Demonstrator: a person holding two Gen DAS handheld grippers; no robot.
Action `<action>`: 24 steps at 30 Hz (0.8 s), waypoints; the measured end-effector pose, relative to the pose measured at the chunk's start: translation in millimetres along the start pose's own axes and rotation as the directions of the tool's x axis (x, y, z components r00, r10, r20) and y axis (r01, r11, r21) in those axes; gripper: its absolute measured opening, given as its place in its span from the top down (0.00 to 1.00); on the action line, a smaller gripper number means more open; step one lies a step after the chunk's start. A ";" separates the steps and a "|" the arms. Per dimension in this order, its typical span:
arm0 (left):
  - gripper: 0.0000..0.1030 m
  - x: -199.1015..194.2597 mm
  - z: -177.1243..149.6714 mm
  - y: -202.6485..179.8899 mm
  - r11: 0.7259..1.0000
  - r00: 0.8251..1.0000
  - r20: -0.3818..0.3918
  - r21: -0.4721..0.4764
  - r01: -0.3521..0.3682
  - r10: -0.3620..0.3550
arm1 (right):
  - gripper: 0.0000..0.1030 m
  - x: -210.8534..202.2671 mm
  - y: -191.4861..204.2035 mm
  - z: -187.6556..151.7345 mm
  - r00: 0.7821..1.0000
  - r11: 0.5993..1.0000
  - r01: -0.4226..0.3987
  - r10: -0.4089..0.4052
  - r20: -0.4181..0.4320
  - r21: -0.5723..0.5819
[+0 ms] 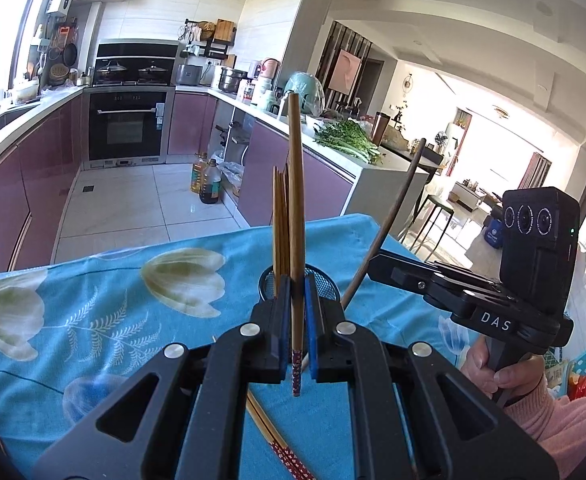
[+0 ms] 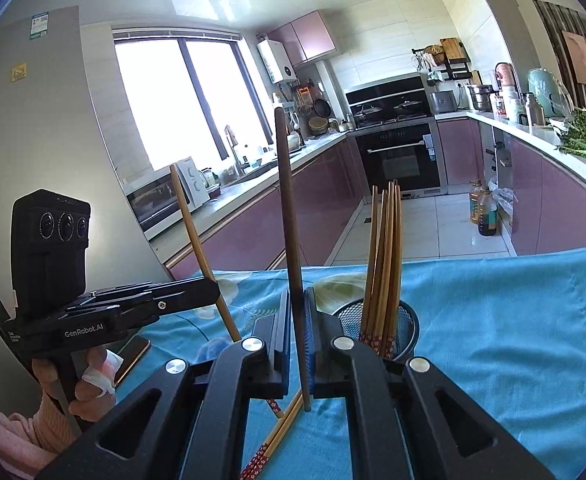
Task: Organize utensils
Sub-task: 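Lift both held chopsticks upright and carry them over the mesh cup, then lower both chopsticks into the mesh cup and open both tools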
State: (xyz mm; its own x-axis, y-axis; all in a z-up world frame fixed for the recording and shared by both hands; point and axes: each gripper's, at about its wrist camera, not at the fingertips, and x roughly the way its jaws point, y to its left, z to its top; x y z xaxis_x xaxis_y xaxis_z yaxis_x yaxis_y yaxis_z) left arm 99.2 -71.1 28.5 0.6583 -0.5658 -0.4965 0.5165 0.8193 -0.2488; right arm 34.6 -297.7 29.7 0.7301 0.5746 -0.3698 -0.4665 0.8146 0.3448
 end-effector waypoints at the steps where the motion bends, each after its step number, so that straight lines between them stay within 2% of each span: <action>1: 0.93 0.6 2.0 -0.6 1.000 1.000 0.003 0.003 0.000 0.000 | 0.95 -0.5 0.2 1.8 1.000 1.000 0.001 -0.001 0.004 -0.004; 24: 0.93 6.8 34.9 -7.9 0.999 0.998 0.056 0.037 -0.012 0.010 | 0.95 -7.0 0.8 33.2 0.998 0.999 0.025 -0.022 0.066 -0.044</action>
State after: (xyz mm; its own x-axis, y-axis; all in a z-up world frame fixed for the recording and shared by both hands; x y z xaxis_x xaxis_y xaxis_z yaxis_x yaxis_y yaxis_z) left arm 118.7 -84.6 56.1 0.6930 -0.5618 -0.4519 0.5284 0.8221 -0.2119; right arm 45.6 -303.7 61.2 0.7713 0.5504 -0.3197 -0.4698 0.8311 0.2976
